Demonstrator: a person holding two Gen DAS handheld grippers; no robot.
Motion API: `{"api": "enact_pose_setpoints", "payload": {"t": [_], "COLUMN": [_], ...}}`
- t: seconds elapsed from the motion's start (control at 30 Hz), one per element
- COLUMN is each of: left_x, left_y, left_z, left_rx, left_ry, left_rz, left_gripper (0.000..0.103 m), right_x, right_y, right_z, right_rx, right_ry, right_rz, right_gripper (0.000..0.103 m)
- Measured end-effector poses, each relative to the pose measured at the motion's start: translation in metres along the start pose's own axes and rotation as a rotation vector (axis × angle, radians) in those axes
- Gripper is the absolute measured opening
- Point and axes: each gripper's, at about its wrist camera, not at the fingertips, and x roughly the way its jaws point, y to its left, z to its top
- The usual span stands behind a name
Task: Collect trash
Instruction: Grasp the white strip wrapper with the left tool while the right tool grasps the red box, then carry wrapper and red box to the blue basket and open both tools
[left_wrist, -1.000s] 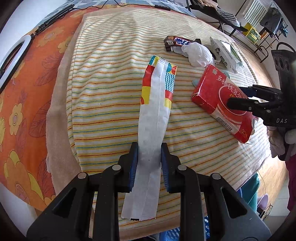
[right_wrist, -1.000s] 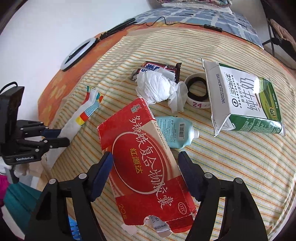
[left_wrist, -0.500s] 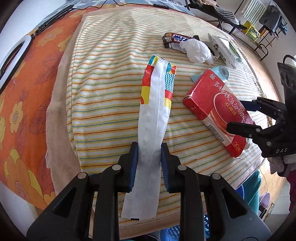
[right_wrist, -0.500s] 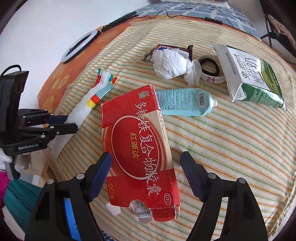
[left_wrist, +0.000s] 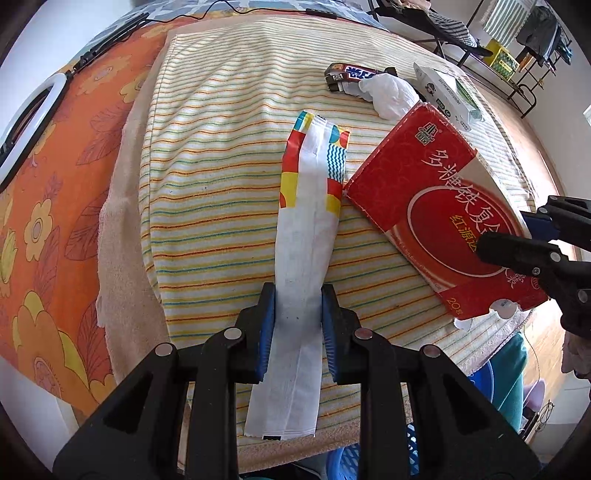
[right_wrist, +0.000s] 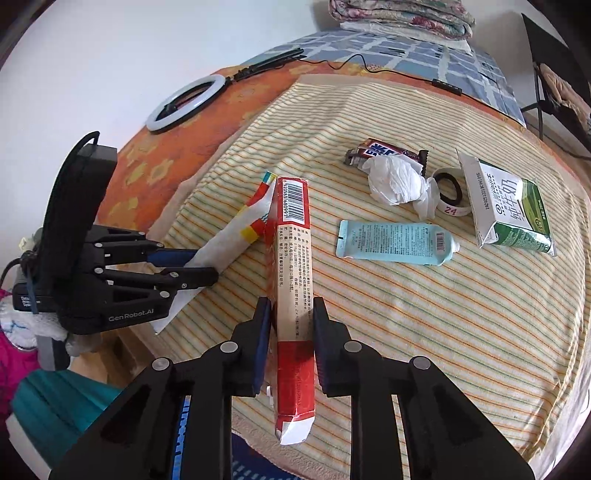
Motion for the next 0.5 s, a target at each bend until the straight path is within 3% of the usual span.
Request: {"api": "enact_pose_setpoints", "payload": {"t": [0.23,0.5], "left_x": [-0.011,-0.033], "left_y": [0.010,0.006], "left_z": [-0.010,-0.032], "left_rx": [-0.030,-0.057], "left_ry": [-0.019,-0.041], "left_rz": [0.002,-0.017], "left_gripper": [0.022,0.021], "right_x": [0.012,-0.019], "right_y": [0.003,0.002], "right_z": [-0.005,-0.030], "right_rx": [0.048,0.122], "right_ry": [-0.008,-0.088], "right_rz": [-0.002,-0.027], "right_gripper": [0.016,0.015]}}
